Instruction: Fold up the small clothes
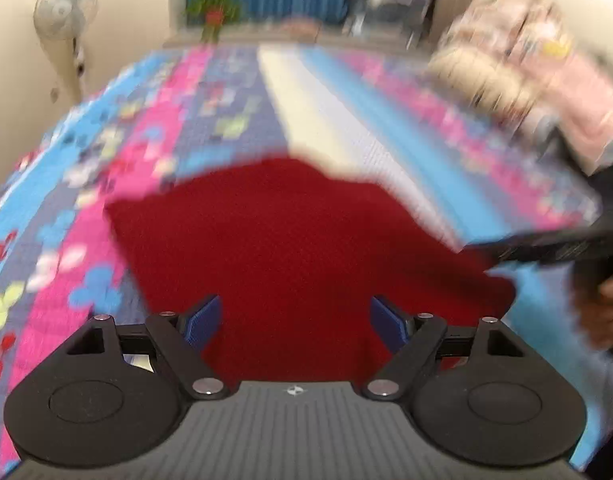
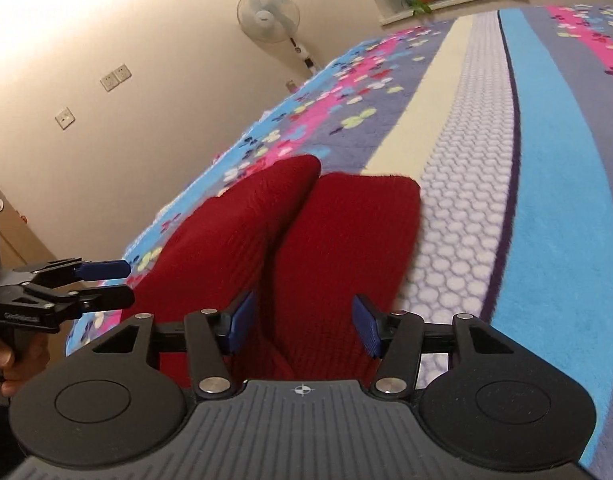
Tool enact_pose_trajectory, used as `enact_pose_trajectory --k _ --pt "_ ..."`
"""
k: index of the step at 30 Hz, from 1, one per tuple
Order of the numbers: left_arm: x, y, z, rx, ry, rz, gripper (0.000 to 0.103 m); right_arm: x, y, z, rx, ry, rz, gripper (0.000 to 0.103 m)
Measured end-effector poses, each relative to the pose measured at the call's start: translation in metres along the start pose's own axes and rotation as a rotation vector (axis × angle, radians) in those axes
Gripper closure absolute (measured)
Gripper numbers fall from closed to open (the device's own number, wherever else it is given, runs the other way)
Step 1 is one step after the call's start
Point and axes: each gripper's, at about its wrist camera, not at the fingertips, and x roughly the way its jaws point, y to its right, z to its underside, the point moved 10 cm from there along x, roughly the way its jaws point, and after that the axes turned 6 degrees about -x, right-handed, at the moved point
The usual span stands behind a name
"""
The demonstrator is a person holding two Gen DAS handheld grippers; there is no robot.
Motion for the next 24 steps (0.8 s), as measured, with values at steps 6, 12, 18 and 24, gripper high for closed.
enact_pose_trajectory --k 6,12,18,24 --pt "-0.024 0.009 -0.001 -0.029 0.089 -0.110 0.005 -0.037 0.009 0.022 -0.082 -0.049 0.254 0.044" --pt "-0.108 0.026 -0.001 -0.121 0.298 -0.135 0.000 -0.135 -0.023 0.009 -0.123 0.206 0.386 0.001" --pt "-0.171 0.068 0.026 -0.128 0.433 -0.165 0.000 -0.202 -0.064 0.030 -0.105 0.350 0.454 0.001" --pt "-0.180 0.089 0.066 -0.187 0.379 -0.173 0.000 -0.206 -0.105 0.054 -0.111 0.382 0.374 0.005"
